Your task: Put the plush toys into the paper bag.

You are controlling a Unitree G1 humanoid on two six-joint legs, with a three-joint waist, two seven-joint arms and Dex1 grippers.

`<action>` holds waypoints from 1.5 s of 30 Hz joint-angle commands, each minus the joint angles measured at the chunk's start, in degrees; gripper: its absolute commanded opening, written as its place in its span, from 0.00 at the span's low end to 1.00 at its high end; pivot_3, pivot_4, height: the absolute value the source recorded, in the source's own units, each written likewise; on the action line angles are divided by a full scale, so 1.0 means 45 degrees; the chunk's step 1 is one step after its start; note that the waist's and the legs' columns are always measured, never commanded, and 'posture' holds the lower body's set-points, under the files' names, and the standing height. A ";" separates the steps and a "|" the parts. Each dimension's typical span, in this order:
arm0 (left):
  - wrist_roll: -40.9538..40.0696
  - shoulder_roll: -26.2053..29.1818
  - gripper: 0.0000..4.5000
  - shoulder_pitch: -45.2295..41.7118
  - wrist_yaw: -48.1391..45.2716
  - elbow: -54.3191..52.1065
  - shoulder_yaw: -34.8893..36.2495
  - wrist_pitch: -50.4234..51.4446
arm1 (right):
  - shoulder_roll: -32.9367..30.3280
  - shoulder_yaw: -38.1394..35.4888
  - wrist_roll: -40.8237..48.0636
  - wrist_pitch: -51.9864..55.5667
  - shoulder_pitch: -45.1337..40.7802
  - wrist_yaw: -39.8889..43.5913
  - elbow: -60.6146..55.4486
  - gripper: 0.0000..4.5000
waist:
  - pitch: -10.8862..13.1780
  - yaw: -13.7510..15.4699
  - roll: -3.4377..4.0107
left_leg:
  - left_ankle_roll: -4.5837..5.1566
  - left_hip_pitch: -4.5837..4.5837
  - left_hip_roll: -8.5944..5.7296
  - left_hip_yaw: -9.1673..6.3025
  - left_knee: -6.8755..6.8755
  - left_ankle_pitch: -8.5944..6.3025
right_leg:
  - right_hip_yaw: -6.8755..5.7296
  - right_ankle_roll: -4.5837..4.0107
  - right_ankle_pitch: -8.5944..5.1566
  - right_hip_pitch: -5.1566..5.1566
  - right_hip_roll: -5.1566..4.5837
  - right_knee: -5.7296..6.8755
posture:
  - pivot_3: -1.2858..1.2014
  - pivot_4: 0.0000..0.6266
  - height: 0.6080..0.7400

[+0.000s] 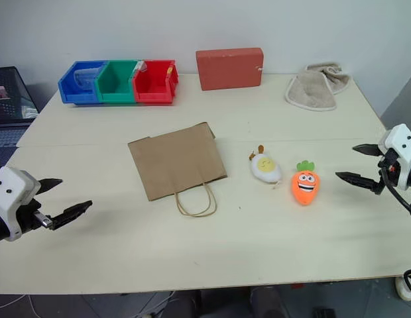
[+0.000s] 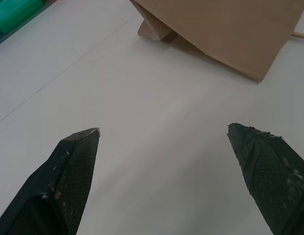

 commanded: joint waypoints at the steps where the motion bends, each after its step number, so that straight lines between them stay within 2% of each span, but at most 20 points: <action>1: 0.0107 0.0020 0.99 -0.0020 -0.0342 0.0202 0.0446 -0.0289 | 0.0078 -0.0235 0.0247 0.0108 -0.0022 -0.0050 -0.0665 1.00 | 0.0000 -0.0001 0.0001 | 0.0000 -0.0001 0.0000 0.0001 0.0000 0.0000 | 0.0000 0.0000 0.0000 0.0000 0.0000 0.0000 | 0.52 0.24 1.00; 10: -0.0175 -0.0575 0.99 -0.0716 0.0238 0.0310 0.0678 0.0100 | 0.0442 -0.0304 0.0277 0.0473 0.0002 -0.0290 -0.1312 1.00 | 0.0000 0.0017 0.0000 | -0.0001 -0.0003 0.0003 -0.0001 -0.0017 0.0000 | -0.0003 -0.0002 0.0001 -0.0010 0.0000 0.0000 | 0.52 0.24 1.00; 20: 0.0474 -0.1297 0.99 -0.0957 0.0101 0.1295 0.0063 -0.1664 | 0.1023 -0.0070 -0.0211 0.0118 -0.0247 -0.1256 -0.1545 1.00 | 0.0001 0.0021 -0.0003 | -0.0001 -0.0004 0.0003 0.0000 -0.0018 -0.0001 | -0.0003 -0.0043 0.0026 -0.0008 0.0000 -0.0004 | 0.52 0.24 1.00; 22: 0.0489 -0.1584 0.99 -0.1176 0.0385 0.1655 -0.0031 -0.1821 | 0.1335 -0.0220 -0.0192 0.0231 -0.0234 -0.1906 -0.1758 1.00 | 0.0000 0.0023 -0.0004 | -0.0001 -0.0002 0.0004 -0.0002 -0.0020 0.0000 | -0.0005 -0.0044 0.0027 -0.0007 0.0001 -0.0004 | 0.52 0.24 1.00; 26: 0.0917 -0.1575 0.99 -0.0907 0.0319 0.1355 -0.0313 -0.2330 | 0.1350 -0.0280 -0.0108 0.0060 0.0102 -0.1909 -0.2010 1.00 | 0.0001 0.0023 -0.0005 | -0.0001 -0.0004 0.0003 -0.0002 -0.0022 -0.0001 | -0.0002 -0.0044 0.0027 -0.0009 0.0002 -0.0003 | 0.52 0.24 1.00; 32: 0.1069 -0.1533 0.99 -0.1001 0.0346 0.1929 -0.0298 -0.2846 | 0.1616 0.0069 -0.0057 0.0092 -0.0579 -0.2028 -0.1953 1.00 | 0.0000 0.0023 -0.0005 | -0.0001 -0.0002 0.0006 -0.0004 -0.0030 -0.0001 | -0.0006 -0.0045 0.0028 -0.0008 0.0002 -0.0011 | 0.52 0.24 1.00; 37: 0.0956 -0.1458 0.99 -0.1174 -0.0059 0.1378 -0.0708 -0.2962 | 0.1637 0.0215 -0.0024 0.0022 -0.0739 -0.1803 -0.2023 1.00 | 0.0000 0.0025 -0.0006 | -0.0001 -0.0004 0.0003 -0.0001 -0.0029 0.0000 | -0.0002 -0.0044 0.0028 -0.0004 0.0000 -0.0015 | 0.52 0.24 1.00; 39: 0.0987 -0.1252 0.99 -0.1070 -0.0570 0.0837 -0.1048 -0.3195 | 0.1584 0.0244 0.0212 0.0290 -0.0578 -0.1637 -0.2623 1.00 | 0.0000 0.0026 -0.0006 | -0.0001 -0.0005 0.0003 -0.0005 -0.0033 -0.0001 | -0.0007 -0.0045 0.0028 -0.0004 0.0001 -0.0015 | 0.52 0.24 1.00; 45: 0.1742 -0.1053 0.99 -0.1924 -0.1829 -0.0577 -0.4369 -0.3996 | 0.1075 0.0268 0.1742 0.2600 0.1001 -0.1157 -0.6786 1.00 | -0.0001 0.0135 -0.0003 | -0.0003 -0.0003 0.0001 -0.0029 -0.0084 0.0000 | -0.0025 -0.0046 0.0029 -0.0006 0.0001 -0.0019 | 0.52 0.24 1.00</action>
